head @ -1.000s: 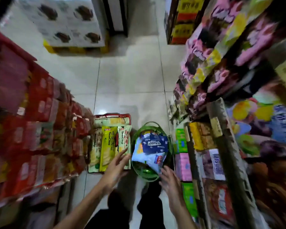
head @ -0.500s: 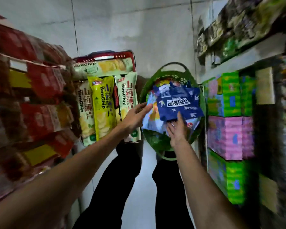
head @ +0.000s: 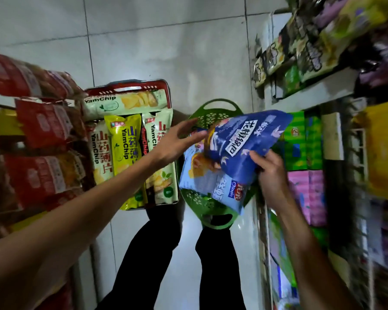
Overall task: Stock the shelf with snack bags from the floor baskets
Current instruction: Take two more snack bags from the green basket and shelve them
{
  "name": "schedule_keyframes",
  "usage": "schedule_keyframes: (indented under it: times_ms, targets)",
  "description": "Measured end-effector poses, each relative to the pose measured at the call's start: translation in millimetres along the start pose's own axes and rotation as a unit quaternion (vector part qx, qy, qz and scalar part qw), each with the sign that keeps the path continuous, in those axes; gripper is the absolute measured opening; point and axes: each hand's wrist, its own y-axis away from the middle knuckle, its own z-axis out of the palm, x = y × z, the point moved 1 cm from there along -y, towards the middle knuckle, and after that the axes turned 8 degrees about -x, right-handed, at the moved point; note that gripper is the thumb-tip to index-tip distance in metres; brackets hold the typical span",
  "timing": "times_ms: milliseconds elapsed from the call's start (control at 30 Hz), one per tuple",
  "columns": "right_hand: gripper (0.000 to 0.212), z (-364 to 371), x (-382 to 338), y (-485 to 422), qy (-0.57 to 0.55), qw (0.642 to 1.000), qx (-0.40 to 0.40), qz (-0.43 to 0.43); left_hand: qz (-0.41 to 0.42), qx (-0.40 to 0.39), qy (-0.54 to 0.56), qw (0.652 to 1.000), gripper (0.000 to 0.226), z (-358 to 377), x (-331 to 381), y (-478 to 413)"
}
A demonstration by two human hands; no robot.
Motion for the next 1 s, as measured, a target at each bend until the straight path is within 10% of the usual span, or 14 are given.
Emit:
schedule_keyframes:
  times_ms: [233, 400, 533, 800, 1000]
  targets:
    - [0.027, -7, -118, 37, -0.037, 0.987, -0.154, 0.041, -0.004, -0.202, -0.055, 0.978, 0.09, -7, 62, 10]
    - [0.024, -1, -125, 22, -0.098, 0.984, -0.11, 0.104, -0.083, -0.417, 0.156, 0.891, 0.089, 7, 57, 36]
    - [0.025, 11, -104, 12, -0.136, 0.974, -0.114, 0.137, -0.074, -0.307, 0.211, 0.925, 0.048, 31, 37, 61]
    - [0.075, 42, -22, 30, -0.222, 0.956, -0.14, 0.132, -0.072, -0.118, 0.335, 0.932, 0.041, 15, -17, 82]
    - [0.022, 77, 38, 58, -0.061, 0.992, 0.053, 0.098, -0.061, 0.036, 0.118, 0.991, 0.085, 28, -30, 91]
